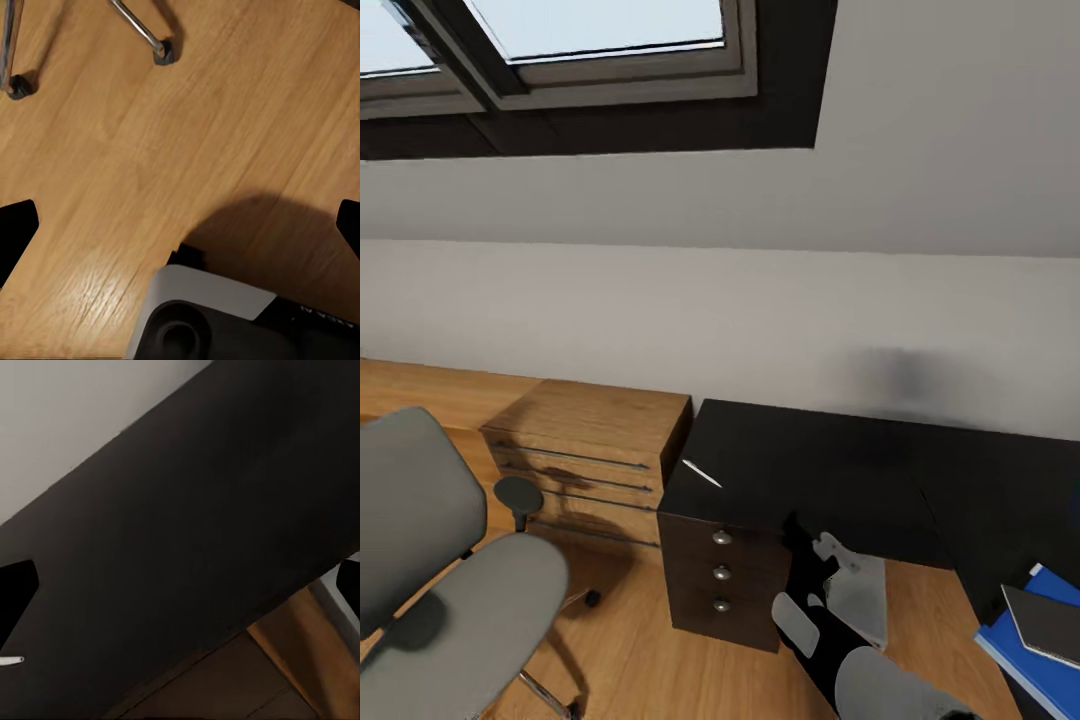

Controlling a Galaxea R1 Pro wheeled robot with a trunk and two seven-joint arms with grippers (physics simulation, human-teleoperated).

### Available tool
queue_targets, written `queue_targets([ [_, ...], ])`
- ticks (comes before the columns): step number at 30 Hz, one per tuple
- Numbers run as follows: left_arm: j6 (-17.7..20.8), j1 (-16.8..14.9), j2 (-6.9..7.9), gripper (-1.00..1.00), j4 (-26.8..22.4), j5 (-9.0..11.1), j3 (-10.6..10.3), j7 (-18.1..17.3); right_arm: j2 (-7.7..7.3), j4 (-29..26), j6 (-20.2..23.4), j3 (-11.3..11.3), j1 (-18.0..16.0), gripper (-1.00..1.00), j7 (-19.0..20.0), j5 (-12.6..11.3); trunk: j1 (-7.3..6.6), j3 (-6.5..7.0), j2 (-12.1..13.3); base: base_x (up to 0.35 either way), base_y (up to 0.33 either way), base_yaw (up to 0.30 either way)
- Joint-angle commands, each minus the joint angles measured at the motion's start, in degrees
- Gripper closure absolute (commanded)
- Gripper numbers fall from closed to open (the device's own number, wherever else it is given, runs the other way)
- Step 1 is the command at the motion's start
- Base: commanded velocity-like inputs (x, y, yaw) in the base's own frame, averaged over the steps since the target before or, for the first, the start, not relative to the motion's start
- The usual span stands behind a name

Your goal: In the bedroom, organize the workspace by keeping the computer under the desk, ensuring the monitor is on the desk, placing the keyboard on the desk next to the monitor, placing the mouse on the desk next to the keyboard, moving the folder from the swivel chair onto the desk next to the mouse, stacking the notebook on top of the folder with the pen on top of the notebook, and positioning the swivel chair next to the desk.

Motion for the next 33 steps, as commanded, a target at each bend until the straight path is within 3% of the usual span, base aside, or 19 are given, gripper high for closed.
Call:
queue_targets([
  [1,-0.19,-0.06,0.0,-1.0,-0.03,0.54,-0.47,0.33,0.0,1.61,-0.2,0.45,-0.63,-1.0,-0.44,0.5,-0.21,0.09,0.34,0.0,0.0,0.299],
  [4,-0.19,-0.04,-0.03,-1.0,0.03,0.54,-0.47,0.32,0.0,2.94,-0.08,0.5,-0.96,-1.0,-0.43,3.36,-0.87,0.63,1.54,0.0,0.0,0.299],
  [7,-0.22,-0.03,-0.04,-1.0,0.07,0.52,-0.47,0.33,0.0,4.32,0.18,0.59,-1.13,-1.0,-0.42,12.08,-1.53,1.17,2.75,0.0,0.0,0.3],
  [8,-0.21,-0.02,-0.04,-1.0,0.06,0.51,-0.47,0.32,0.0,4.71,0.21,0.58,-1.14,-1.0,-0.42,13.58,-1.75,1.35,3.15,0.0,0.0,0.3],
  [9,-0.22,-0.02,-0.11,-1.0,0.09,0.52,-0.53,0.32,0.0,6.62,0.31,0.52,-1.18,-1.0,-0.43,20.27,-1.97,1.53,3.55,0.0,0.0,0.299],
  [11,-0.2,-0.01,-0.12,-1.0,0.08,0.51,-0.54,0.32,0.0,7.03,0.33,0.52,-1.19,-1.0,-0.43,21.69,-2.41,1.89,4.35,0.0,0.0,0.299],
  [17,-0.22,-0.01,-0.14,-1.0,0.12,0.49,-0.55,0.32,0.0,7.47,0.41,0.54,-1.19,-1.0,-0.42,23.04,-3.73,2.97,6.76,0.0,0.0,0.298],
  [33,-0.28,-0.02,-0.14,-1.0,0.13,0.47,-0.56,0.32,0.0,7.5,0.76,0.54,-1.2,-1.0,-0.42,23.1,-7.24,5.84,13.18,0.0,0.0,0.298],
])
